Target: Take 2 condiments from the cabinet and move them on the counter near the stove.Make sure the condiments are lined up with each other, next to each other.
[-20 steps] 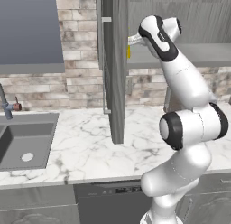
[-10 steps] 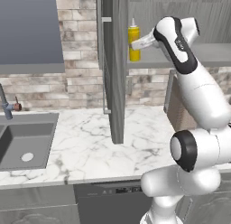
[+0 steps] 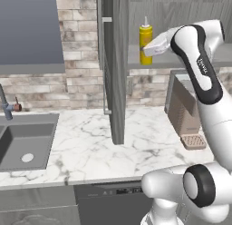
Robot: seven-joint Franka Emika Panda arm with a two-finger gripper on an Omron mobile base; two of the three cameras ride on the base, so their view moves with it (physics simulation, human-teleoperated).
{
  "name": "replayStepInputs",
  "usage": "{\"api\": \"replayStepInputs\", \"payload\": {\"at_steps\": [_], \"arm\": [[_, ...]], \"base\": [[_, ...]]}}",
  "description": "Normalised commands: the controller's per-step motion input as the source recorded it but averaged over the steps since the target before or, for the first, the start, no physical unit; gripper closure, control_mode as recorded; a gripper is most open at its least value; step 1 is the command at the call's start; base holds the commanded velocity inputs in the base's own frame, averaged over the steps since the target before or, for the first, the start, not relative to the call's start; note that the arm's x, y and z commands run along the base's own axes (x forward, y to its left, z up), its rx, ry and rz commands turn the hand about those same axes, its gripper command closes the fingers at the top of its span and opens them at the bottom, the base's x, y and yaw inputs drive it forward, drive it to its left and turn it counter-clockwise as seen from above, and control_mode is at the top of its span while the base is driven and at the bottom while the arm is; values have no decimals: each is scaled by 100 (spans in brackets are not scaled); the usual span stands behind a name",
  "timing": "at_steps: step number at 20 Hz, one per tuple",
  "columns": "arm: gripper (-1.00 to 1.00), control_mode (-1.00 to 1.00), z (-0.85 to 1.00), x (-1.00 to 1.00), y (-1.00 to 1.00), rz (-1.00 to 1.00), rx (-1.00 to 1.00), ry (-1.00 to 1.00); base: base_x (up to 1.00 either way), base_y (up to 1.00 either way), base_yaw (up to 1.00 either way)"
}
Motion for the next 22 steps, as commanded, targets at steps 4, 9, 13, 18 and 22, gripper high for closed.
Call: {"api": "replayStepInputs", "payload": {"at_steps": [4,9,13,18,22], "arm": [[100,-100,1,-83,-25,-23,-4,-1],[100,-100,0,-98,-28,-34,0,0],[100,-100,0,-91,-23,-28,0,0],[100,-100,-2,-79,-12,-25,0,-5],[100,-100,-7,-44,0,-17,0,-7]], "base": [[0,0,0],[0,0,0],[0,0,0],[0,0,0],[0,0,0]]}}
